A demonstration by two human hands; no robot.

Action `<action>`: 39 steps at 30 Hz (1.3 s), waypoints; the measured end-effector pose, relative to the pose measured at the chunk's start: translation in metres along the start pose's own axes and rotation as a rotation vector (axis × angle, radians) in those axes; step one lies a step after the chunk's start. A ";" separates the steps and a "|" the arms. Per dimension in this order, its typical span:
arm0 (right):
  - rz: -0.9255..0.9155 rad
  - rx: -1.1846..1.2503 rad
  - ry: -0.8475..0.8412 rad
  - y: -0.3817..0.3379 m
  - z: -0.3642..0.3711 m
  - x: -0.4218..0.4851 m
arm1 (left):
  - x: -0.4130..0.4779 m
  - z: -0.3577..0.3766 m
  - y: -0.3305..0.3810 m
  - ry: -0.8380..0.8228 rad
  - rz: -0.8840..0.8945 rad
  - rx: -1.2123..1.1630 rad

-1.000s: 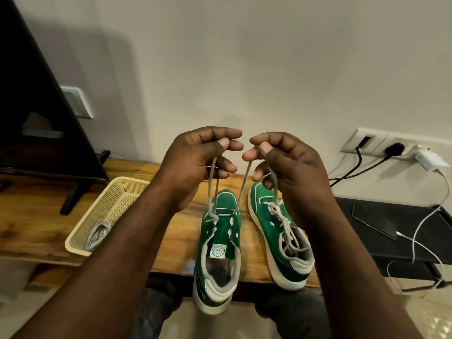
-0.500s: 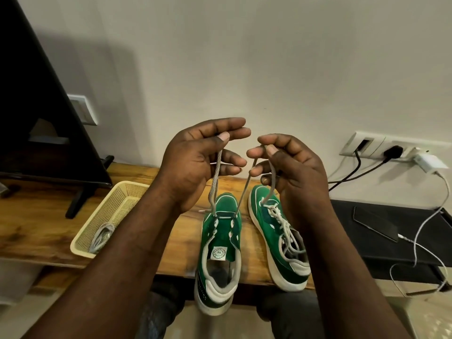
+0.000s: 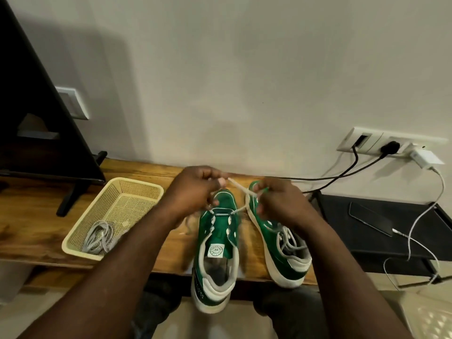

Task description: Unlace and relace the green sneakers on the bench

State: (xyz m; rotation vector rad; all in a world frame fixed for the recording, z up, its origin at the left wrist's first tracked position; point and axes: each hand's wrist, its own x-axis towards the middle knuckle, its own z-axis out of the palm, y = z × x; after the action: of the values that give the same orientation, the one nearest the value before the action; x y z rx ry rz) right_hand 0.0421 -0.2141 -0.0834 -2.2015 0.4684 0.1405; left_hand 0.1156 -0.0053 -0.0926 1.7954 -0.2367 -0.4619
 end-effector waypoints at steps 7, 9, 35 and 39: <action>-0.060 -0.601 0.031 0.017 0.039 0.023 | 0.038 0.023 -0.056 -0.114 -0.056 0.895; -0.197 -0.587 0.059 0.010 0.051 0.033 | 0.043 0.031 -0.068 -0.153 -0.045 0.899; 0.074 -0.694 -0.178 0.025 0.078 0.045 | 0.046 0.056 -0.096 -0.260 -0.095 1.040; -0.096 -0.631 -0.248 0.018 0.066 0.046 | 0.051 0.057 -0.096 -0.269 -0.125 1.041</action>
State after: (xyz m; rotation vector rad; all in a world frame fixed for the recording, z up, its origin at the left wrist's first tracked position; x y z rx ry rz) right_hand 0.0816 -0.1858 -0.1499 -2.7632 0.1884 0.5665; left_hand 0.1297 -0.0495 -0.2068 2.7683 -0.6375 -0.7500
